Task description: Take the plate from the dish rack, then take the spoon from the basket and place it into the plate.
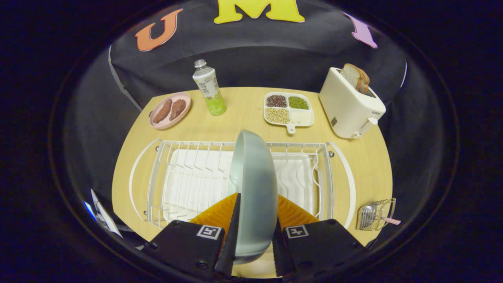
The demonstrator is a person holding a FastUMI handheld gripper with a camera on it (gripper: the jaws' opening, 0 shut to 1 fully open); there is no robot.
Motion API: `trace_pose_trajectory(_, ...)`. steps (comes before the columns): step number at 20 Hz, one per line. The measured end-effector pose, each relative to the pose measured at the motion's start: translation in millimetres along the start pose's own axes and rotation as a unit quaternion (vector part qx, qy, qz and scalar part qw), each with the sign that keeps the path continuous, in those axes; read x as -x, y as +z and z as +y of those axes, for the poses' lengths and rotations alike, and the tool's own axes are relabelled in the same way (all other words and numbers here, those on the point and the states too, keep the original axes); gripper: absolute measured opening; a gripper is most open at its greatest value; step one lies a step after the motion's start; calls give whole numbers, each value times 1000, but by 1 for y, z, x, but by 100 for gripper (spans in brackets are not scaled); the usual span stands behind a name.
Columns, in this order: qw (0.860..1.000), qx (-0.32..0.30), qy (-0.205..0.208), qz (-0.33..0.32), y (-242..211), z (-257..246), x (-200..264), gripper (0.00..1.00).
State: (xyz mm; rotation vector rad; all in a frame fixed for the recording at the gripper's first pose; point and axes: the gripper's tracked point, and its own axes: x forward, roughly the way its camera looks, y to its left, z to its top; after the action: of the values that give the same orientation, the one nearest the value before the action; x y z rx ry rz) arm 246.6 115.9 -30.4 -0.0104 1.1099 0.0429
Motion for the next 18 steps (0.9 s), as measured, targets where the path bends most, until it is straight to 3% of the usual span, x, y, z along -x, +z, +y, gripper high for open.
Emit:
trace_pose_trajectory(7, 996, 9, -83, -37, 18, -25, 23, 36)
trace_pose_trajectory(11, 994, 13, -91, -66, 19, -30, 45, 34)
trace_pose_trajectory(14, 994, 3, -67, -83, 7, -32, 65, 34)
trace_pose_trajectory(18, 995, -22, 0, -101, -28, -31, 91, 34)
